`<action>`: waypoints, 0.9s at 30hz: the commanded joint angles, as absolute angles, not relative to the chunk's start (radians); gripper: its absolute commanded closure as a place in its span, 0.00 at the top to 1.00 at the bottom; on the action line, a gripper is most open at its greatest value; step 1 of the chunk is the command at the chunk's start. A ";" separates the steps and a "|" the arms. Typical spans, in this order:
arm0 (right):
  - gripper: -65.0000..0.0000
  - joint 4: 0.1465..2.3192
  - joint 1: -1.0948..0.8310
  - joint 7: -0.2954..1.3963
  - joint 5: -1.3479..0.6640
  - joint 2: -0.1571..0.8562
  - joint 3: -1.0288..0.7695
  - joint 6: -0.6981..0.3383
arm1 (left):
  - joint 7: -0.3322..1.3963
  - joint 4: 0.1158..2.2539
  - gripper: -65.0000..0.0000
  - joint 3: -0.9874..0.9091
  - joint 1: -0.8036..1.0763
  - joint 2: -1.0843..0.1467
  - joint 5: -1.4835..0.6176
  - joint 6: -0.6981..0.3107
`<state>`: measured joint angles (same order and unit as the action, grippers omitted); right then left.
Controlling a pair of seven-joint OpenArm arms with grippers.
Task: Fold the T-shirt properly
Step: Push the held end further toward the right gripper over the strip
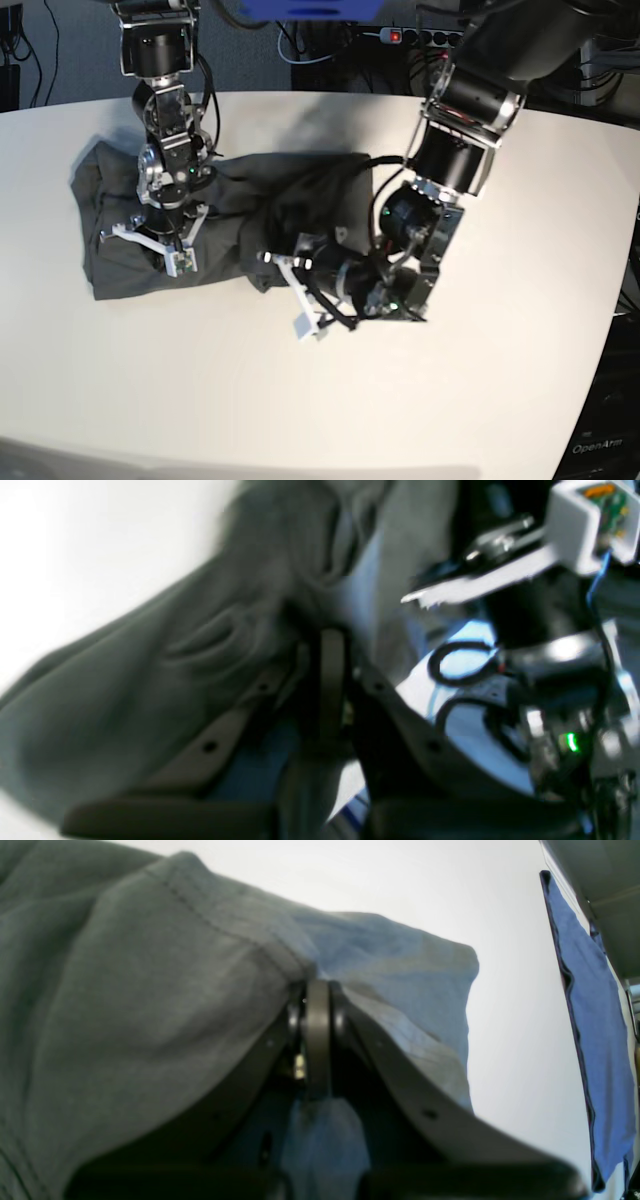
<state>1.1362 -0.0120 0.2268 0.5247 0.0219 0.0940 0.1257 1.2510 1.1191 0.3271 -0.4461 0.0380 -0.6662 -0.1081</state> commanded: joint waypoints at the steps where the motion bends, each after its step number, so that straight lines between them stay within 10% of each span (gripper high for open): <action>1: 0.00 1.067 -0.077 0.381 0.556 0.013 0.104 0.010 | 1.245 1.115 0.03 0.325 -0.472 0.056 -0.673 -0.116; 13: 0.00 1.066 -0.081 0.381 0.556 0.013 0.104 0.010 | 1.245 1.202 0.03 0.320 -0.478 0.117 -0.826 -0.113; 27: 0.00 1.066 -0.081 0.383 0.556 0.013 0.104 0.010 | 1.376 1.264 0.03 0.314 -0.492 -0.205 -0.989 -0.110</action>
<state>1.1362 -0.0174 0.2195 0.5194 0.0219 0.0940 0.1326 1.3808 1.2446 0.3164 -0.4625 -0.2138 -0.9615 -0.1074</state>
